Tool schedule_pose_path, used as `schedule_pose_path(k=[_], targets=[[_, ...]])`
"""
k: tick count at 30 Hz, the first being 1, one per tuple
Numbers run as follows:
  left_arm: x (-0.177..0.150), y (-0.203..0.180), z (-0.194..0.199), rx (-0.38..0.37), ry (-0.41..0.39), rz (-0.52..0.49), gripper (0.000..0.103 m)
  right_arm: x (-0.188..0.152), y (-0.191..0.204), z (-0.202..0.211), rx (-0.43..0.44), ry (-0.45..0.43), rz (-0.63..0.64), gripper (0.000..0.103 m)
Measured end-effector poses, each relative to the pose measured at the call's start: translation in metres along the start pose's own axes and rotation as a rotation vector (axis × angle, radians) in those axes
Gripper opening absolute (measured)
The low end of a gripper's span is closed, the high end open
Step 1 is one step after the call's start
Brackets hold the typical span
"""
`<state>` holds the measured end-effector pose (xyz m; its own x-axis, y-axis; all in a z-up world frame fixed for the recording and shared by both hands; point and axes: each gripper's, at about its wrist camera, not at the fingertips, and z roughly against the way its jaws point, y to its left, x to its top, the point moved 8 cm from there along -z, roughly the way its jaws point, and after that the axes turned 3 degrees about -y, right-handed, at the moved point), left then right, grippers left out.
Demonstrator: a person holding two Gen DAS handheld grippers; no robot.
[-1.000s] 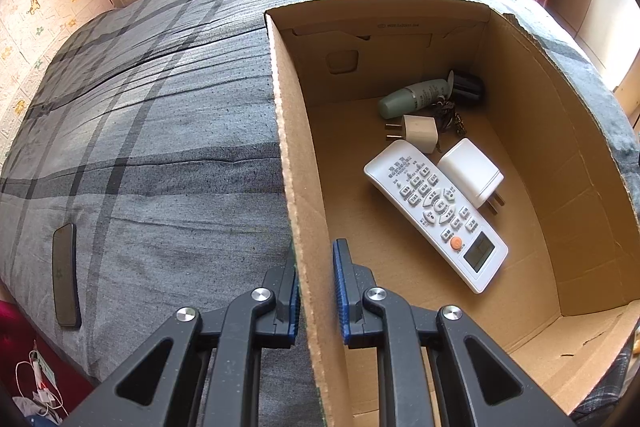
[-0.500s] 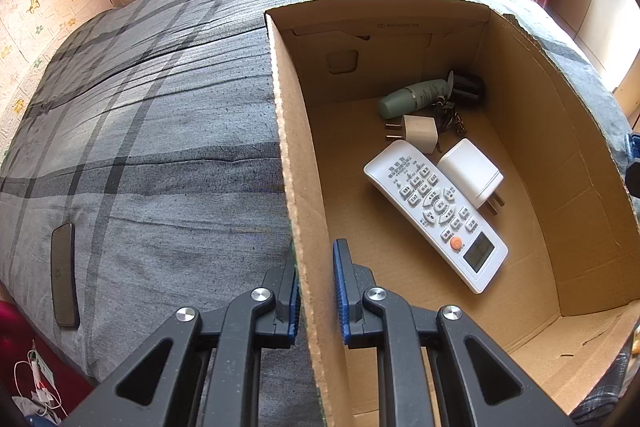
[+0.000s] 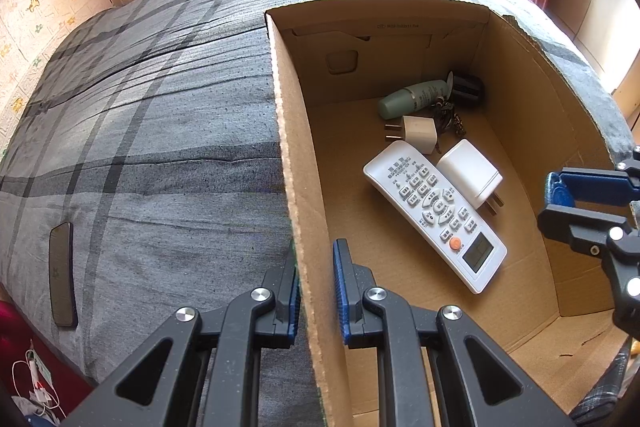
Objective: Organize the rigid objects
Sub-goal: 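Carry the blue fob into the box and release it onto the remote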
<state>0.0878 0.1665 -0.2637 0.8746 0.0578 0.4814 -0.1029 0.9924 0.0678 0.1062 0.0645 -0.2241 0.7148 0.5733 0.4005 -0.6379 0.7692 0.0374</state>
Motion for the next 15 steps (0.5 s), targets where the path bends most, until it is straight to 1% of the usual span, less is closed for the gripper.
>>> schedule_pose_path(k=[6, 10, 15], targets=[[0.0, 0.0, 0.0, 0.001, 0.0, -0.001, 0.016, -0.009, 0.007, -0.027, -0.017, 0.063, 0.032, 0.029], [0.0, 0.0, 0.0, 0.0, 0.0, -0.003, 0.016, -0.018, 0.007, -0.042, -0.017, 0.116, 0.029, 0.029], [0.001, 0.0, 0.0, 0.002, 0.0, -0.004, 0.016, -0.019, 0.006, -0.044, -0.012, 0.125, 0.026, 0.029]])
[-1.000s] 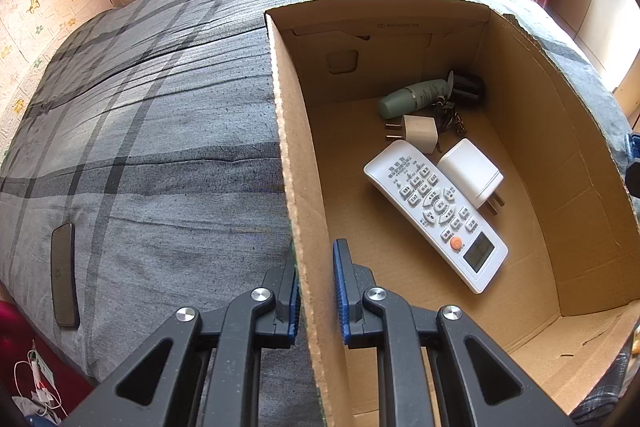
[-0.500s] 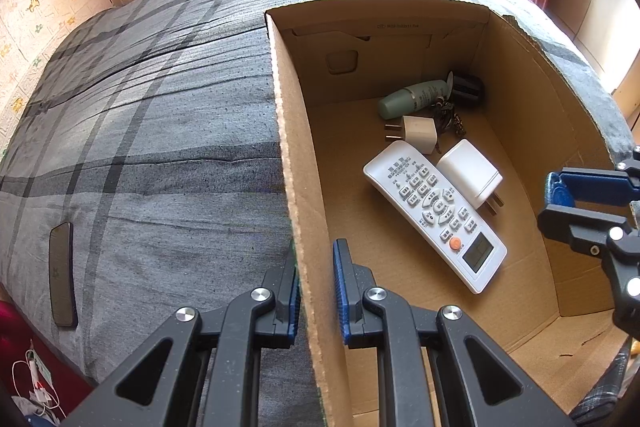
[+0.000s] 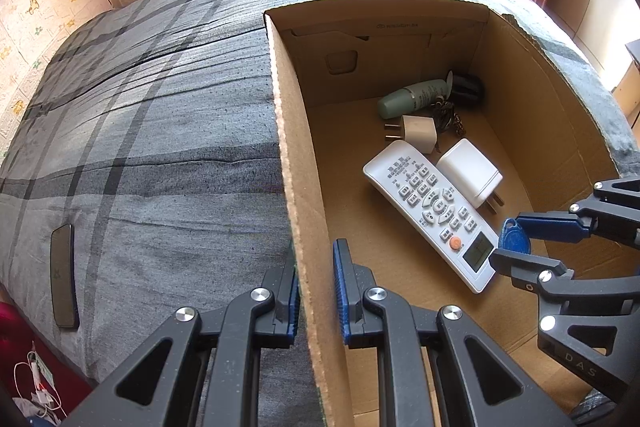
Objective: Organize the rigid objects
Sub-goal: 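Carry the blue fob into the box and release it onto the remote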
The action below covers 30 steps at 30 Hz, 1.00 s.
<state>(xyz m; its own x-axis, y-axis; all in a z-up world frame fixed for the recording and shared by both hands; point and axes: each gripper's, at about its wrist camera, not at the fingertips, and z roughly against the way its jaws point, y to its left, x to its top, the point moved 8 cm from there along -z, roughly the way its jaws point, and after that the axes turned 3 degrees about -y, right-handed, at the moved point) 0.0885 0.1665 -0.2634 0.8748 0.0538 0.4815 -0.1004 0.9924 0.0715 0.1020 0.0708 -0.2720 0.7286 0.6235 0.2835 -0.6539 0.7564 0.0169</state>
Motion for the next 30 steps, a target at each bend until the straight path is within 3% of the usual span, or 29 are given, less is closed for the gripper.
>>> schedule_pose_path(k=[9, 15, 30], targets=[[0.0, -0.001, 0.0, 0.004, 0.0, -0.005, 0.016, 0.001, 0.001, 0.001, 0.013, -0.006, -0.016, 0.031], [0.0, -0.001, 0.0, 0.005, 0.0, -0.005, 0.016, 0.004, 0.004, 0.008, 0.018, -0.028, -0.021, 0.04], [-0.001, -0.001, 0.0, 0.009, 0.003, -0.008, 0.016, 0.002, 0.002, 0.054, -0.026, -0.131, -0.028, 0.044]])
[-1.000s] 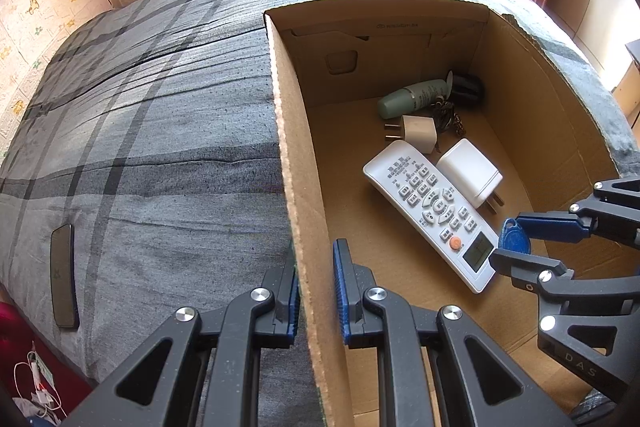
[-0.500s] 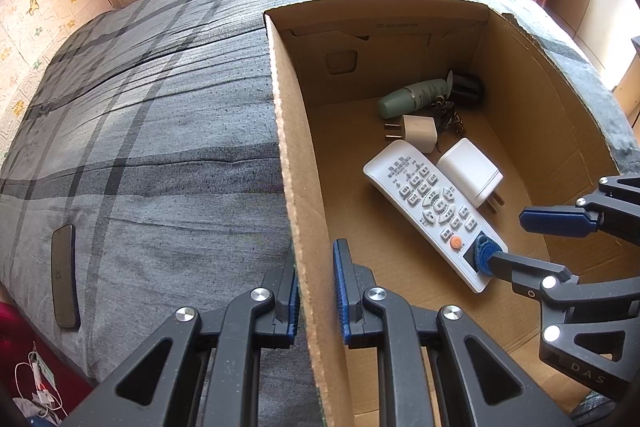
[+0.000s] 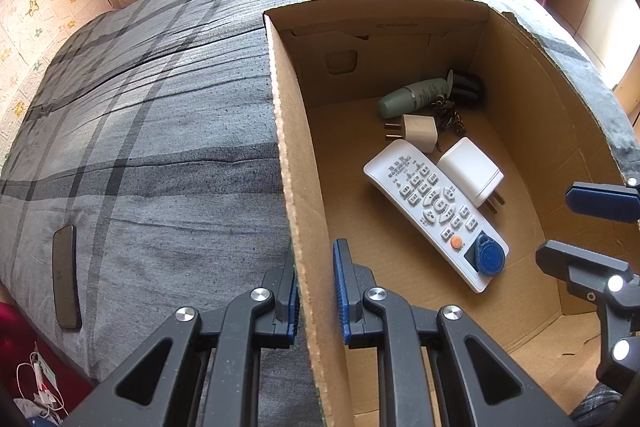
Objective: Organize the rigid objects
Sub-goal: 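Carry the blue fob into the box and release it onto the remote, then open the left gripper off the box wall while withdrawing the right gripper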
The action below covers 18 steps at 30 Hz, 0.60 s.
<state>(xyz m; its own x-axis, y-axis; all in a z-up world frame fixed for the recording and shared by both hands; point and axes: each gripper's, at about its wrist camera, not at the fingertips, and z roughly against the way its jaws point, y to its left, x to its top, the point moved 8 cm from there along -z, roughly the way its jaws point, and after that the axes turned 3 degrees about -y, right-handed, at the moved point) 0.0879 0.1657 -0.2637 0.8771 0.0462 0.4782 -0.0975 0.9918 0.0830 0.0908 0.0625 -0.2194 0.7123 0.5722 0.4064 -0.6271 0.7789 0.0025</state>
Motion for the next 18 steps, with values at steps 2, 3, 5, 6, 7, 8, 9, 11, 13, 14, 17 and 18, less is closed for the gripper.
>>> schedule_pose_path(k=[2, 3, 5, 6, 7, 8, 9, 11, 13, 14, 17, 18], targets=[[0.0, 0.0, 0.0, -0.001, 0.0, 0.002, 0.016, 0.001, -0.003, 0.01, -0.01, -0.015, -0.006, 0.044], [0.0, 0.0, 0.0, -0.001, 0.001, 0.002, 0.016, 0.001, -0.005, 0.014, -0.014, -0.023, -0.009, 0.045], [0.001, 0.001, 0.0, -0.002, 0.002, 0.005, 0.016, 0.001, -0.008, 0.023, -0.024, -0.038, -0.017, 0.046], [0.001, 0.001, 0.0, -0.004, 0.002, 0.007, 0.016, 0.001, -0.01, 0.028, -0.031, -0.046, -0.021, 0.047], [0.0, 0.001, 0.0, -0.004, 0.002, 0.008, 0.016, 0.001, -0.012, 0.032, -0.037, -0.054, -0.026, 0.048], [0.0, 0.001, 0.0, -0.004, 0.002, 0.007, 0.016, 0.0, -0.014, 0.036, -0.044, -0.061, -0.031, 0.048], [0.0, 0.001, 0.0, -0.003, 0.001, 0.006, 0.016, -0.001, -0.016, 0.04, -0.05, -0.065, -0.038, 0.049], [0.001, 0.0, 0.0, -0.001, 0.001, 0.001, 0.016, -0.002, -0.02, 0.046, -0.055, -0.075, -0.052, 0.052], [0.0, 0.001, 0.0, -0.003, 0.001, 0.003, 0.016, -0.004, -0.023, 0.052, -0.059, -0.086, -0.065, 0.06], [0.0, 0.001, 0.0, -0.003, -0.001, 0.003, 0.016, -0.005, -0.026, 0.054, -0.06, -0.091, -0.073, 0.063], [0.0, 0.0, 0.0, 0.003, -0.003, -0.001, 0.016, -0.01, -0.03, 0.063, -0.063, -0.108, -0.096, 0.07], [0.0, 0.0, 0.0, 0.005, -0.004, -0.003, 0.016, -0.011, -0.031, 0.066, -0.063, -0.114, -0.103, 0.073]])
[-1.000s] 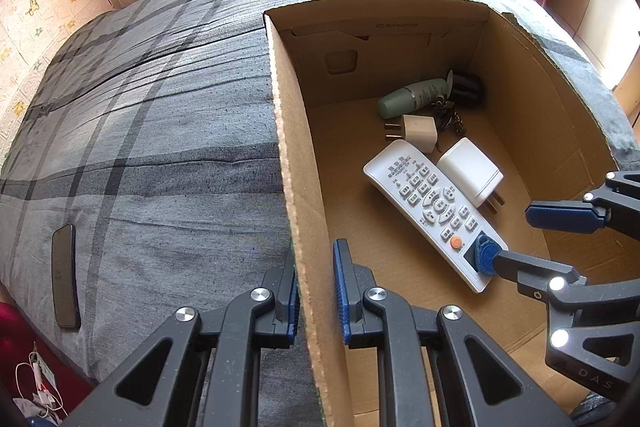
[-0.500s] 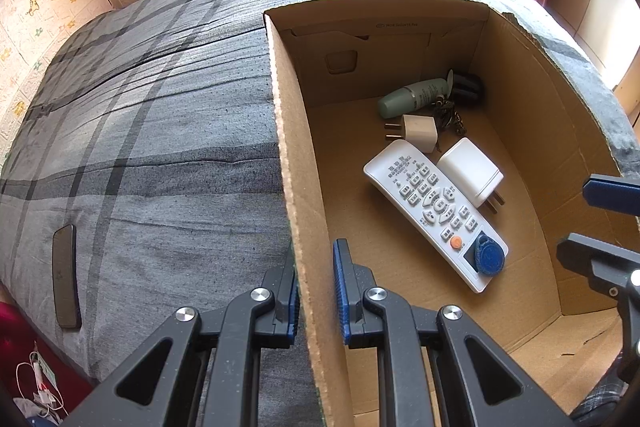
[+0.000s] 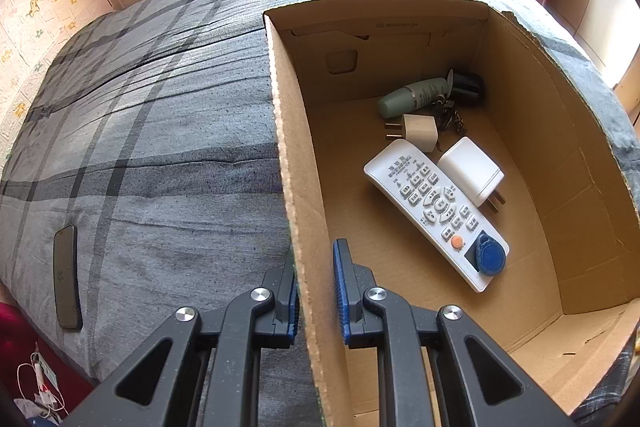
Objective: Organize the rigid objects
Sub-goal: 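Open the left gripper off the box wall while withdrawing the right gripper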
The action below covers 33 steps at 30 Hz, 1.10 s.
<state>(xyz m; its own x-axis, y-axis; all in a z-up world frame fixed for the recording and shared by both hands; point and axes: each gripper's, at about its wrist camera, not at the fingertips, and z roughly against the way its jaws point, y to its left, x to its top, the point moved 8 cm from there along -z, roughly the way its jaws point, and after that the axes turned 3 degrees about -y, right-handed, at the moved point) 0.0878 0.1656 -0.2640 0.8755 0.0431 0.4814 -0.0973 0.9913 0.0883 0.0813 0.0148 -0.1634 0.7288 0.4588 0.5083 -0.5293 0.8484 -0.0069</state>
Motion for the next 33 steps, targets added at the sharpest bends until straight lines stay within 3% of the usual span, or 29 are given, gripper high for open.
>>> schedule_pose_path(k=[5, 8, 17, 23, 26, 28, 33], targets=[[0.0, -0.001, 0.001, 0.011, -0.001, -0.01, 0.016, -0.003, -0.007, 0.019, -0.007, -0.044, -0.028, 0.088], [0.0, -0.001, 0.001, 0.009, -0.001, -0.007, 0.016, -0.004, -0.011, 0.033, -0.022, -0.082, -0.037, 0.103], [0.0, 0.0, 0.001, 0.014, -0.003, -0.011, 0.017, -0.006, -0.022, 0.062, -0.047, -0.151, -0.068, 0.103], [0.001, 0.001, 0.006, 0.04, -0.001, -0.004, 0.024, -0.008, -0.03, 0.075, -0.052, -0.177, -0.099, 0.103], [0.001, 0.004, 0.014, 0.067, -0.012, 0.007, 0.042, -0.01, -0.031, 0.081, -0.052, -0.19, -0.102, 0.103], [0.0, 0.005, 0.022, 0.068, -0.024, 0.018, 0.065, -0.011, -0.032, 0.085, -0.05, -0.197, -0.102, 0.103], [0.001, 0.008, 0.052, 0.086, -0.086, 0.056, 0.092, -0.014, -0.032, 0.092, -0.049, -0.213, -0.1, 0.103]])
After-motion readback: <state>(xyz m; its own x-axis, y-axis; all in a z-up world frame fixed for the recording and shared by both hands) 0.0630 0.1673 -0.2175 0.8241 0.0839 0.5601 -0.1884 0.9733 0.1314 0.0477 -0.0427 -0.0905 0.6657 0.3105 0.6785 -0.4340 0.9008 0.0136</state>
